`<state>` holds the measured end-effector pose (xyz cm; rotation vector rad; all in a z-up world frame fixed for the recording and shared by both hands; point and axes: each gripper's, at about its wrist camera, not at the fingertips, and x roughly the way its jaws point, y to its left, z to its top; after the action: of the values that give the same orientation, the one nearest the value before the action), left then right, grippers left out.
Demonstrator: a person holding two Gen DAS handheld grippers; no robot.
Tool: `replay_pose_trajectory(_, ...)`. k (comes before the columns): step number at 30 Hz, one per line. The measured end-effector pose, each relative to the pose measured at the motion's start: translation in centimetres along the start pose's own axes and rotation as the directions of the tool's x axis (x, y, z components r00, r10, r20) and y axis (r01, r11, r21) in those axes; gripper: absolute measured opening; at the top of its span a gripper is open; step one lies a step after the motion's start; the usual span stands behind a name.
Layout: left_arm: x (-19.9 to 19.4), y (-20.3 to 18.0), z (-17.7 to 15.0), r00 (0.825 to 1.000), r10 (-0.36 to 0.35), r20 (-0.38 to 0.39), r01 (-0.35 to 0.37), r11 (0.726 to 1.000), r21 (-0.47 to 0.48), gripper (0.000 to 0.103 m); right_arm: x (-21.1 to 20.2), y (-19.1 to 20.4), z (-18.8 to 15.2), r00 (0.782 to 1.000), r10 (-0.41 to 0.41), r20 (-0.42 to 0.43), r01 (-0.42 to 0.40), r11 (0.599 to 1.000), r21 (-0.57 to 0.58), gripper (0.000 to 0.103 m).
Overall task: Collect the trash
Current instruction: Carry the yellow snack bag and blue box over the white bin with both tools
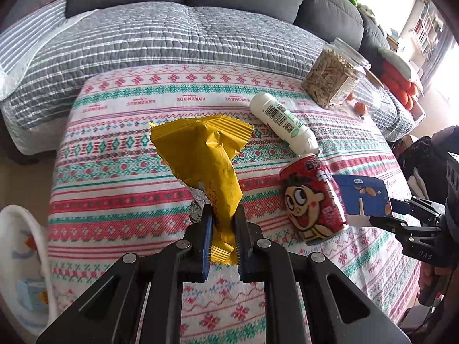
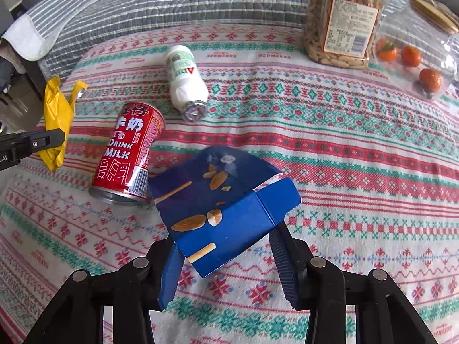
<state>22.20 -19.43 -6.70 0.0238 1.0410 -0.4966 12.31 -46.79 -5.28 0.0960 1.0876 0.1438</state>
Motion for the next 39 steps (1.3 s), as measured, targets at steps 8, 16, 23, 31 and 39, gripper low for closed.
replay_pose_trajectory(8,-3.7,1.2,-1.4,1.000,0.007,0.020,-0.008,1.000,0.015,0.014,-2.9,1.8,-0.5,0.997,0.040,0.073,-0.039,0.999,-0.018,0.045)
replay_pose_trajectory(16,-6.9,3.3,-2.8,0.999,0.026,0.041,-0.027,0.999,0.018,0.014,-5.3,3.9,-1.5,0.992,0.067,0.106,-0.058,0.995,-0.085,0.006)
replay_pose_trajectory(23,-8.6,4.9,-3.7,0.998,0.041,0.053,-0.041,0.999,0.003,0.014,-6.3,5.3,-1.5,0.988,0.068,0.138,-0.050,0.991,-0.127,0.003)
replay_pose_trajectory(31,-10.2,7.3,-4.2,0.995,0.078,0.068,-0.076,0.997,-0.022,0.015,-7.6,8.0,-0.1,0.975,0.127,0.180,-0.098,0.982,-0.162,0.002)
replay_pose_trajectory(39,-11.5,12.0,-5.2,0.989,0.137,0.055,-0.130,0.985,-0.111,0.015,-7.0,12.9,1.6,0.967,0.185,0.178,-0.141,0.962,-0.235,0.002)
